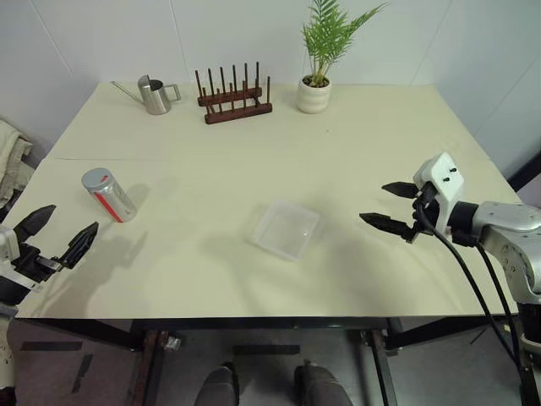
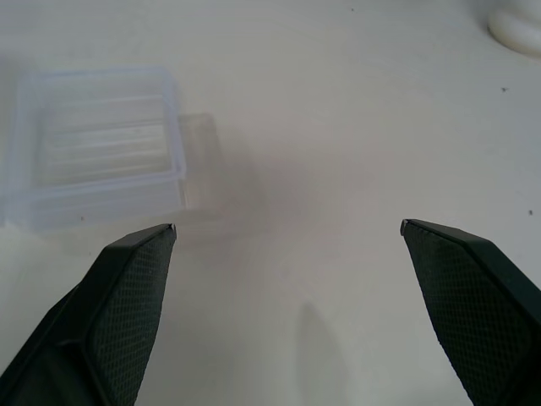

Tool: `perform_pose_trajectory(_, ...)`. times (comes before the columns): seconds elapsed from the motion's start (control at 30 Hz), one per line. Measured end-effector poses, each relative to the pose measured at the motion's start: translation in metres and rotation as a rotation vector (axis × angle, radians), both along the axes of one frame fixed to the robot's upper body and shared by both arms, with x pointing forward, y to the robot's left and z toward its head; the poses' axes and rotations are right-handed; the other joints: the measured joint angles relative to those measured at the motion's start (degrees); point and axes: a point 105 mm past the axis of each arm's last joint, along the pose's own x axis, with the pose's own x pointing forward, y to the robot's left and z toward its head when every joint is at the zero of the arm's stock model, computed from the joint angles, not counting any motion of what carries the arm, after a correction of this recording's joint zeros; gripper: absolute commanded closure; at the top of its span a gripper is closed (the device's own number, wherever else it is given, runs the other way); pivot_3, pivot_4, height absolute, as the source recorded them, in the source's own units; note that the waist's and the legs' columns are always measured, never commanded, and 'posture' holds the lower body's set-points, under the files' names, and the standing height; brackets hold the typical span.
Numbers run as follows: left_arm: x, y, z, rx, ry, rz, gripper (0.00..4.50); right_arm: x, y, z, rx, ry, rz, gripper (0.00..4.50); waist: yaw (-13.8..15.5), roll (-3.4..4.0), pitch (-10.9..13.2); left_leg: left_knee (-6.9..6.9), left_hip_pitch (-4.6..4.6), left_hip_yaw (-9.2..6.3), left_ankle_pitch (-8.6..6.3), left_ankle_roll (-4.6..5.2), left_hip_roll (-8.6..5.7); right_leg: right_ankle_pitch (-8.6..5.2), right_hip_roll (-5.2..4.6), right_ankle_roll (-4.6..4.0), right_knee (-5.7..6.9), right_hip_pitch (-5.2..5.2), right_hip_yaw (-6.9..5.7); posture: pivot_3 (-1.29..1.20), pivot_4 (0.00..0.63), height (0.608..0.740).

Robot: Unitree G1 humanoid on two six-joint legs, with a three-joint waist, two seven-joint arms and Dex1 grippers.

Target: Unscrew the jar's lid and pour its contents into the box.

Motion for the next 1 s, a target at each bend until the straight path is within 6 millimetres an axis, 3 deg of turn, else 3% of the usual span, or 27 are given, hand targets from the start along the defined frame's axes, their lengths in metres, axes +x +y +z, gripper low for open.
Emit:
perform_pose_trajectory(0.23, 0.003, 0.001, 0.005, 0.016, 0.007, -0.004, 0.04, -0.005, 0.001, -0.019, 0.027, 0.047, -0.016, 0.00, -0.11, -0.01, -0.01, 0.00, 0.03, 0.01, -0.05, 0.00, 0.08, 0.14, 0.09, 0.26, 0.02, -0.01, 0.00, 0.00, 0.150, 0.740)
perform_pose_trajectory(0.63, 0.019, 0.007, 0.010, 0.004, -0.074, 0.155, 0.04, -0.007, 0.010, -0.016, 0.008, -0.013, 0.011, 0.00, -0.01, -0.03, -0.02, 0.03, 0.01, 0.03, -0.05, 0.00, 0.05, 0.21, 0.08, 0.38, -0.01, 0.01, 0.03, 0.00, 0.150, 0.740)
perform_pose_trajectory(0.77, 0.024, 0.005, -0.007, -0.065, -0.079, 0.254, 0.04, -0.001, 0.009, -0.009, 0.004, -0.044, 0.018, 0.00, -0.02, -0.01, -0.03, 0.08, 0.03, 0.06, -0.05, 0.00, 0.04, 0.24, 0.10, 0.42, 0.04, 0.01, 0.07, 0.00, 0.150, 0.740)
perform_pose_trajectory(1.0, 0.033, -0.011, -0.033, -0.126, -0.040, 0.334, 0.04, 0.009, 0.027, -0.002, 0.085, -0.071, 0.119, 0.00, 0.12, -0.11, -0.08, 0.21, 0.02, 0.04, -0.05, 0.00, -0.01, 0.31, 0.10, 0.54, 0.03, 0.09, 0.08, 0.00, 0.150, 0.740)
